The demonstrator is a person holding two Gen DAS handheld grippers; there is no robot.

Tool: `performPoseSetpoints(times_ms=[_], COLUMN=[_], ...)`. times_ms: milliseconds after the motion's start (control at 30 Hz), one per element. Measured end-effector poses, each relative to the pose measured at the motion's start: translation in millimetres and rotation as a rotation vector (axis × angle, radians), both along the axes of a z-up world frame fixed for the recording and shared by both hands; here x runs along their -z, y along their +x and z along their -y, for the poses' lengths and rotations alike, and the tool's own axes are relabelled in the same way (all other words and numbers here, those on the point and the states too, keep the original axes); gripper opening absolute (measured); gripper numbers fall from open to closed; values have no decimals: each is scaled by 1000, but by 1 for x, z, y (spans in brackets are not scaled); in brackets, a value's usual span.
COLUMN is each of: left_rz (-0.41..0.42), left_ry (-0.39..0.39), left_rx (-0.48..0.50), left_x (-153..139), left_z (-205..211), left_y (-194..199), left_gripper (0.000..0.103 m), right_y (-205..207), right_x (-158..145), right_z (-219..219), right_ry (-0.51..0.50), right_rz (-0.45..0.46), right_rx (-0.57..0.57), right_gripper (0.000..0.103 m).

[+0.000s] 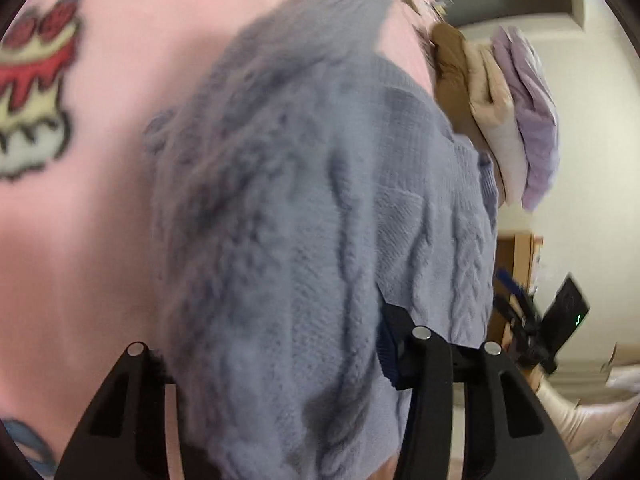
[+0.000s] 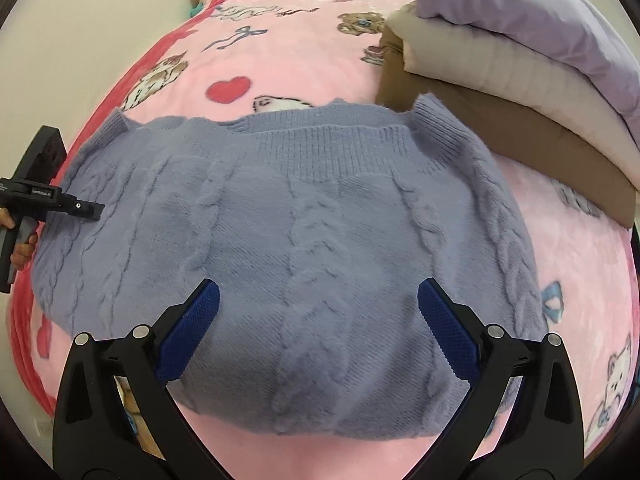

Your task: Fold large clothes

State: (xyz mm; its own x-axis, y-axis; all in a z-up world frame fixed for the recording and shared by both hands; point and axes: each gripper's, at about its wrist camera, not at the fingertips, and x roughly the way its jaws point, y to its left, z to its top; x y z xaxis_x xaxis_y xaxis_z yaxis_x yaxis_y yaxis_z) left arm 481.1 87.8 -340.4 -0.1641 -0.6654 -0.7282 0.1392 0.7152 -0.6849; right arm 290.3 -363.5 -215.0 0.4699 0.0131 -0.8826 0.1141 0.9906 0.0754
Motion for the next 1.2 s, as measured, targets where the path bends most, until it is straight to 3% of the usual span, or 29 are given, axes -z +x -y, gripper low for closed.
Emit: performPoseSetpoints(times_ms=[33, 100, 200, 233, 300, 467, 567, 700, 767, 833, 900, 967, 1067, 1200], left_rz=[-27, -67, -76, -68, -42, -46, -19, 1, -8, -3, -10, -2, 2, 13], left_ry=[-14, -77, -72, -55, 16, 70, 113, 152, 150, 147, 149, 166, 177, 185], left_rx=[-40, -99, -99, -86, -40, -25, -19, -31, -56, -71, -95, -94, -93, -93], left_x=[8, 18, 16, 14, 9, 4, -2, -13, -14, -13, -13, -13, -16, -24], left_z=[-2, -11, -7, -5, 3, 8, 12, 24, 31, 31, 27, 29, 29, 56], left_y=[2, 3, 3, 2, 0, 0, -4, -9, -10, -13, -17, -24, -31, -27], left_gripper=[57, 75, 78, 77, 64, 52, 46, 43, 43, 43, 43, 43, 45, 49], right_y=[-2, -6, -9, -10, -14, -16, -7, 16, 28, 36, 43, 45, 51, 61], right_x=[1, 1, -5, -6, -10, -7, 6, 34, 53, 69, 79, 85, 97, 95], right_z=[1, 5, 20, 27, 52, 115, 145, 166, 173, 181, 182, 182, 188, 190], right_ry=[-12, -35, -63, -77, -86, -45, 33, 142, 212, 363, 388, 379, 469, 540], right_rz=[-5, -10, -3, 0, 13, 41, 32, -34, -79, -84, -93, -98, -120, -122], right_rx=[-3, 6, 54, 70, 122, 202, 160, 23, -32, -72, -78, -81, -65, -108], right_gripper=[95, 95, 95, 95, 95, 95, 95, 91, 69, 46, 53, 70, 79, 80])
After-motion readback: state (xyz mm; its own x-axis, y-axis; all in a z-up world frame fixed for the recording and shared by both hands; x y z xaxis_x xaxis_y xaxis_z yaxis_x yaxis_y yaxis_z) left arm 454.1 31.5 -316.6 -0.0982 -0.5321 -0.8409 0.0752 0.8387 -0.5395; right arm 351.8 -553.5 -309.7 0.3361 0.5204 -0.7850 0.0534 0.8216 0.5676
